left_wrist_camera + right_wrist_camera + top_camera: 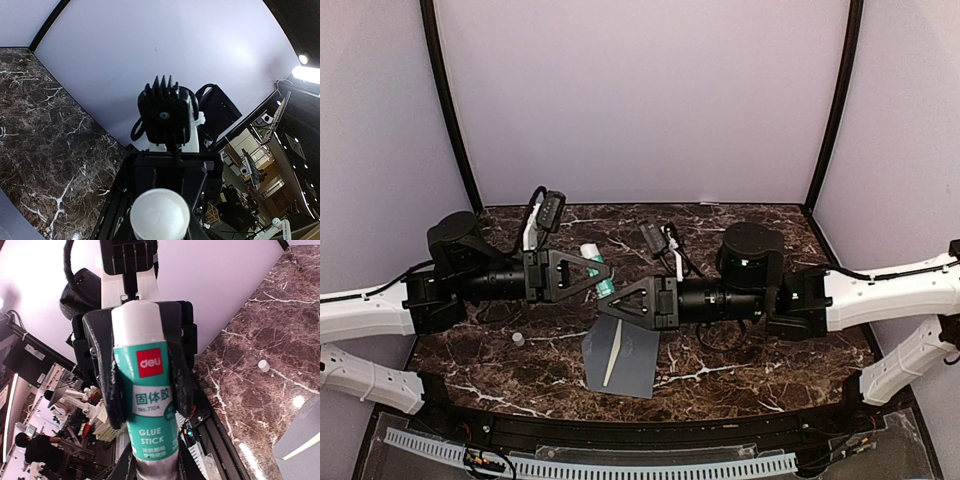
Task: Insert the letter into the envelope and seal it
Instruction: Unscrew the solid glue.
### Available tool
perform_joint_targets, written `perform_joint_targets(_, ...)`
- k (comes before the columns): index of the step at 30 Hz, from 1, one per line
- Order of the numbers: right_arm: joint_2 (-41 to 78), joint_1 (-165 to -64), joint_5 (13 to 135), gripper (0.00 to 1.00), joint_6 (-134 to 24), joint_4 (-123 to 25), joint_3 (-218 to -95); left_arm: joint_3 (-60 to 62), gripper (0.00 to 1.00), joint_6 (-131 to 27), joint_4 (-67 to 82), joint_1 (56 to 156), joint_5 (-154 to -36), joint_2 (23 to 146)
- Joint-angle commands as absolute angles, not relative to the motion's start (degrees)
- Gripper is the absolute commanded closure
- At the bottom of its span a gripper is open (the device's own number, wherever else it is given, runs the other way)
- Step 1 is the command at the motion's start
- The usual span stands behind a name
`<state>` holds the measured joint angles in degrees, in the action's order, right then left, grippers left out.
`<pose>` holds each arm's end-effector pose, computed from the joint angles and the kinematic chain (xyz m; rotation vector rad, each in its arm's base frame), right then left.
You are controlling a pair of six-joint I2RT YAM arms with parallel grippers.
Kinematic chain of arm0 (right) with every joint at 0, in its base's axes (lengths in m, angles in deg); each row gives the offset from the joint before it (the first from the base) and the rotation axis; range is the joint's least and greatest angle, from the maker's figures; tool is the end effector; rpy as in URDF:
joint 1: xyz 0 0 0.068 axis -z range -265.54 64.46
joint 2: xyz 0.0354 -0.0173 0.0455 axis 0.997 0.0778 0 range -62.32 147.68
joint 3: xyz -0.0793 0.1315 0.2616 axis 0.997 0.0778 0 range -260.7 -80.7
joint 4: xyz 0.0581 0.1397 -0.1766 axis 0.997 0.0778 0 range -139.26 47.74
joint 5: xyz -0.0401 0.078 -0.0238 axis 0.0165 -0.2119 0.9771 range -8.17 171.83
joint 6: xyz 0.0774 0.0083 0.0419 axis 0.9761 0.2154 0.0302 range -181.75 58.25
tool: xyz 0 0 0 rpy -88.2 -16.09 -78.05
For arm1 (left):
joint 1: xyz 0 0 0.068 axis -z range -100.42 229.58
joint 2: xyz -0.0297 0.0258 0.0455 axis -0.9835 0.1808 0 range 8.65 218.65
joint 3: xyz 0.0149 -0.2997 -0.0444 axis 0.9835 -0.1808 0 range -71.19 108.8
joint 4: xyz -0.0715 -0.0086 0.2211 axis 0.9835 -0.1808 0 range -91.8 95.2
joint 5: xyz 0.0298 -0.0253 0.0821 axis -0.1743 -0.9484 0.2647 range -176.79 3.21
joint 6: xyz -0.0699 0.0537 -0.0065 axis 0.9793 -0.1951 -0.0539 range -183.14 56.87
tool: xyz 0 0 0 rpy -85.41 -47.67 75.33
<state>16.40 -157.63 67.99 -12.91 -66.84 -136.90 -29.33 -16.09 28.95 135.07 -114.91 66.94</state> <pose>0.0843 0.3221 0.3638 -0.6174 1.9025 1.7058 0.0992 -0.2097 0.3803 0.5990 1.6357 -1.7479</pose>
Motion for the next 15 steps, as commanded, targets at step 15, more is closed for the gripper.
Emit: perform_joint_targets(15,14.8,-154.5,60.9,0.9,0.6,-85.1,-130.8,-28.3,1.0,-18.6,39.1,135.1,-123.3,67.7)
